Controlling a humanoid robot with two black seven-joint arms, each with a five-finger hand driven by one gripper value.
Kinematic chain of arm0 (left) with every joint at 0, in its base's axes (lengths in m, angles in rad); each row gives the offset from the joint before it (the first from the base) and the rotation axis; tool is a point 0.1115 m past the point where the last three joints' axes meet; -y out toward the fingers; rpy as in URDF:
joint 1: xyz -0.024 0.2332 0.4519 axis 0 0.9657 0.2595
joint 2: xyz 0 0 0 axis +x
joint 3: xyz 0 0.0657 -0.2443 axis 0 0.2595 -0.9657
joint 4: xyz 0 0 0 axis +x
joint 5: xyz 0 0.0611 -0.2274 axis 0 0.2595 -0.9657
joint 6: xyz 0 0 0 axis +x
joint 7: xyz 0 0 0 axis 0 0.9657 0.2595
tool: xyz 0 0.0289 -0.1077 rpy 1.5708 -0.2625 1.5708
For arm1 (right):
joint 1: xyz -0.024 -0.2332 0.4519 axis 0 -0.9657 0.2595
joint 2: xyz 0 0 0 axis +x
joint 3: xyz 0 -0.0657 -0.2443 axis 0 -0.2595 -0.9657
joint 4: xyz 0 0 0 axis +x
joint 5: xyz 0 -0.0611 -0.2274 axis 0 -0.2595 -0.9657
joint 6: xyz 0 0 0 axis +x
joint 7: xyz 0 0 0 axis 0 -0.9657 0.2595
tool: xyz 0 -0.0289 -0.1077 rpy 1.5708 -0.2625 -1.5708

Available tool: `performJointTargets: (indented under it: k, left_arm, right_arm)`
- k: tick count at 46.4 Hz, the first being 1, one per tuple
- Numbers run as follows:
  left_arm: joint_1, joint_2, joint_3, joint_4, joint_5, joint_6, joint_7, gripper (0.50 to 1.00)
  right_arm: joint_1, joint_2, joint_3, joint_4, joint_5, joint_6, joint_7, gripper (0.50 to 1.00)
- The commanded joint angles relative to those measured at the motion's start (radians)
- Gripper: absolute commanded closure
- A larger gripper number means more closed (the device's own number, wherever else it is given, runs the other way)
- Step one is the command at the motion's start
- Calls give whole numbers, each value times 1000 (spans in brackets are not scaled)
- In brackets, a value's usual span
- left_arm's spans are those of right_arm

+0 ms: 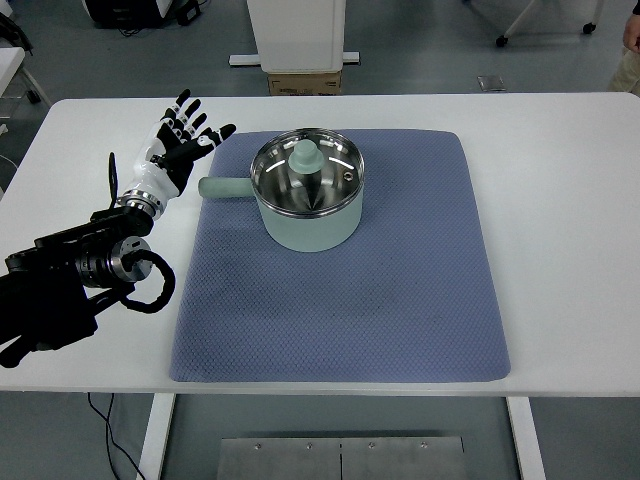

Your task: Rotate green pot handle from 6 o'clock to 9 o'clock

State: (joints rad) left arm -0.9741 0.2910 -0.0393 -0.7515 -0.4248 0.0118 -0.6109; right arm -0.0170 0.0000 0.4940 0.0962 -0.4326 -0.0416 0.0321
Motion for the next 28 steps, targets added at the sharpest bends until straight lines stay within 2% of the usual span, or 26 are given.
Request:
performJointTargets:
  k: [1, 28]
  left_arm:
    - [0, -7, -2, 0, 0, 2, 0, 500]
    - [8, -13, -4, 0, 0, 1, 0, 500]
  right_arm:
    - [0, 0, -2, -1, 2, 0, 0, 500]
    - [0, 0, -2, -1, -3, 0, 0, 500]
